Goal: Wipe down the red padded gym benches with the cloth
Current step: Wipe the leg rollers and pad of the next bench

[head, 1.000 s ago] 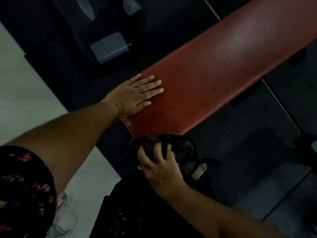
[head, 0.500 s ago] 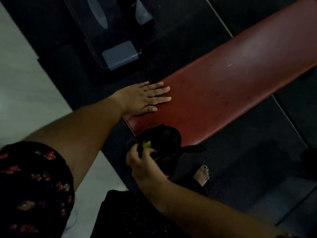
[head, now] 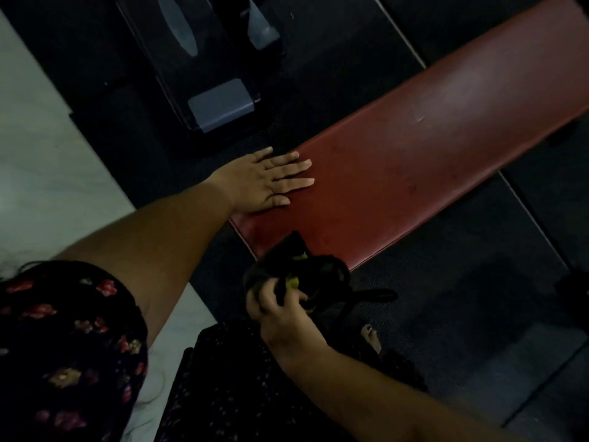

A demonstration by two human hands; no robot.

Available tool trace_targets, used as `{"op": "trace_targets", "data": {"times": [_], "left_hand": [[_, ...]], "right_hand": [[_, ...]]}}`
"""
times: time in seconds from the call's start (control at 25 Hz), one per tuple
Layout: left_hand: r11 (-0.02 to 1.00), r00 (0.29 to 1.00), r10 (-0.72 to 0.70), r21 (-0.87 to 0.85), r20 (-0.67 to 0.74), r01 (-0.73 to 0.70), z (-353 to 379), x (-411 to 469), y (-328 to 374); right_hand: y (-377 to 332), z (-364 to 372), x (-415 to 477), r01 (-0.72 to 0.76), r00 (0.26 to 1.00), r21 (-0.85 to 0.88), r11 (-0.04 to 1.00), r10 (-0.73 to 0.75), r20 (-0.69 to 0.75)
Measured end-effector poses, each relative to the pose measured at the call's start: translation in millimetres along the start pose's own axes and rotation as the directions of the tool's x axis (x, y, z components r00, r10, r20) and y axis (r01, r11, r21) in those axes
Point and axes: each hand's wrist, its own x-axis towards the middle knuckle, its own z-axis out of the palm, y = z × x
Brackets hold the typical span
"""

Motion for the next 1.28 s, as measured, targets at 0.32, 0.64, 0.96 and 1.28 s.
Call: {"op": "trace_targets", "data": {"times": [0.32, 0.64, 0.96, 1.28], "left_hand": [[0.981, 0.973, -0.180, 0.095, 0.145, 0.167, -28.7, -9.0, 34.5], [0.901, 0.925, -0.380, -0.221, 0.019, 0.374, -212.1, -5.7, 82.8], [0.911, 0.874, -0.412, -0.144, -0.259, 0.387, -458.1, -29.5, 120.2], [0.899, 0.811, -0.415, -0.048, -0.413, 0.435, -619.2, -84.6, 151.5]], "right_hand": [[30.6, 89.0, -79.8, -0.148, 0.945, 0.198, 0.969, 0.198, -0.260], [250.0, 35.2, -184.6, -0.559, 0.795, 0.666, 0.494, 0.548, 0.261], [405.6, -142.1, -363.1, -0.581, 0.633, 0.666, 0.468, 0.774, 0.008], [442.7, -243.3, -454.6, -0.596, 0.350, 0.759, 0.261, 0.936, -0.046]]}}
